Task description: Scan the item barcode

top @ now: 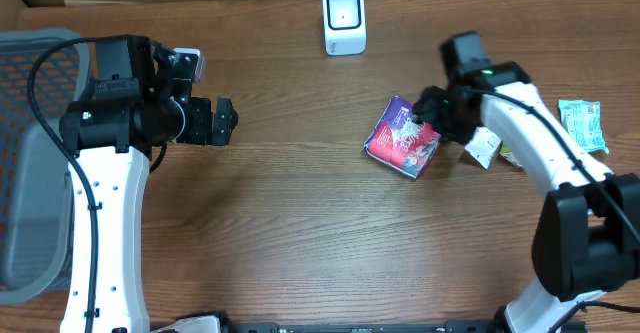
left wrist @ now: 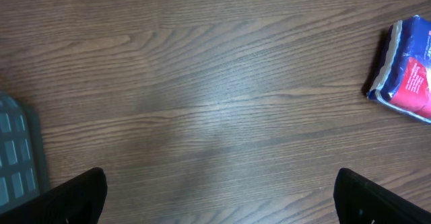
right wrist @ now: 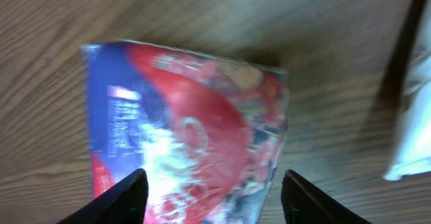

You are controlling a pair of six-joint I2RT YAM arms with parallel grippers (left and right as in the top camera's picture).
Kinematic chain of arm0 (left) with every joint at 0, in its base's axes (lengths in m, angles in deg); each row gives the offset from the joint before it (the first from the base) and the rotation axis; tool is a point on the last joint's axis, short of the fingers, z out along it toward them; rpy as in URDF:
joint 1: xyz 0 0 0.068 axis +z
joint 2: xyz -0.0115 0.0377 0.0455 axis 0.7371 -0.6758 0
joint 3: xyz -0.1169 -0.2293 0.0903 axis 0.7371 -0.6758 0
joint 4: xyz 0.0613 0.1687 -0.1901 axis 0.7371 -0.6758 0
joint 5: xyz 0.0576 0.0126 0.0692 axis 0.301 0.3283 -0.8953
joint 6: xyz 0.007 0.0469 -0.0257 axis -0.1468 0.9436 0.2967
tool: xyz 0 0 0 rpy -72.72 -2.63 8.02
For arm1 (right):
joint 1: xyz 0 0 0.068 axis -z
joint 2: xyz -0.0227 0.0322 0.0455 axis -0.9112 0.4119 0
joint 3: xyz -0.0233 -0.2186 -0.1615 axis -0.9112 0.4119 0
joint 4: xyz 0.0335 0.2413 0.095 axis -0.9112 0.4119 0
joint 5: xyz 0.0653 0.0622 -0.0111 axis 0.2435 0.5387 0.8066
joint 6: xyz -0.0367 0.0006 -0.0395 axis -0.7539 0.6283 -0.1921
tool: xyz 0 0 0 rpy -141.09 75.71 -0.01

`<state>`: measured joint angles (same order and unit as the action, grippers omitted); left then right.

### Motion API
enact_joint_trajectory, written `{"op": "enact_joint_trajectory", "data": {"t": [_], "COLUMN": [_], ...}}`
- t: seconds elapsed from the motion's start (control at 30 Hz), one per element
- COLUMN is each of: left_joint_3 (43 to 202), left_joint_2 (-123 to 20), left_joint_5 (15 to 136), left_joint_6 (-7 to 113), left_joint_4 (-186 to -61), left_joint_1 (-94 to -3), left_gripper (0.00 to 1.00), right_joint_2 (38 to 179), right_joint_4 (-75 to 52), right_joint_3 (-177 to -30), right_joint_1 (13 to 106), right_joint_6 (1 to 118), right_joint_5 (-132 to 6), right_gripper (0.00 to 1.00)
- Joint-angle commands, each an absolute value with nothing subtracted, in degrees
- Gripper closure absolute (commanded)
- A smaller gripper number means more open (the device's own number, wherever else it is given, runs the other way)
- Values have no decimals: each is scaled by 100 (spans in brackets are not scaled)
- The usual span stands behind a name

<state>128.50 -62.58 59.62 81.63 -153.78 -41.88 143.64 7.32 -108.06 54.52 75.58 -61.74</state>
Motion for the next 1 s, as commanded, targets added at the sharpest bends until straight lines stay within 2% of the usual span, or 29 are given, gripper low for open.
{"op": "enact_joint_trajectory", "data": {"t": [0.0, 0.3, 0.4, 0.47, 0.57, 0.8, 0.97], "left_joint_3": [12863, 12863, 12863, 12863, 12863, 12863, 12863], "left_joint_2": [-6260, -6260, -6260, -6260, -6260, -6260, -6260], "left_joint_5": [6007, 6007, 6007, 6007, 6007, 6007, 6007], "left_joint_6": [8268, 8268, 8268, 8268, 8268, 8268, 8268], "left_joint_4": [-15358, -15358, -15358, -15358, -15358, -15358, -15358], "left_joint_1": [-4225, -4225, -4225, -4225, -4225, -4225, -4225], "left_gripper": [0, 0, 0, 0, 1, 1, 0], "right_joint_2": [14362, 14362, 14362, 14362, 14362, 14220, 13993], "right_joint_4": [454, -1150, -1312, -1360, -1410, -1074, 570], "right_joint_3": [-10271, -9066, -8970, -8970, -8970, -9346, -10618], "right_joint_1": [5572, 5675, 5675, 5675, 5668, 5668, 5520], "right_joint_6": [7690, 8409, 8544, 8544, 8542, 7858, 6866], "right_joint_5": [-4983, -4994, -4994, -4992, -4992, -4913, -5619], "right_gripper": [37, 46, 48, 62, 95, 96, 96]}}
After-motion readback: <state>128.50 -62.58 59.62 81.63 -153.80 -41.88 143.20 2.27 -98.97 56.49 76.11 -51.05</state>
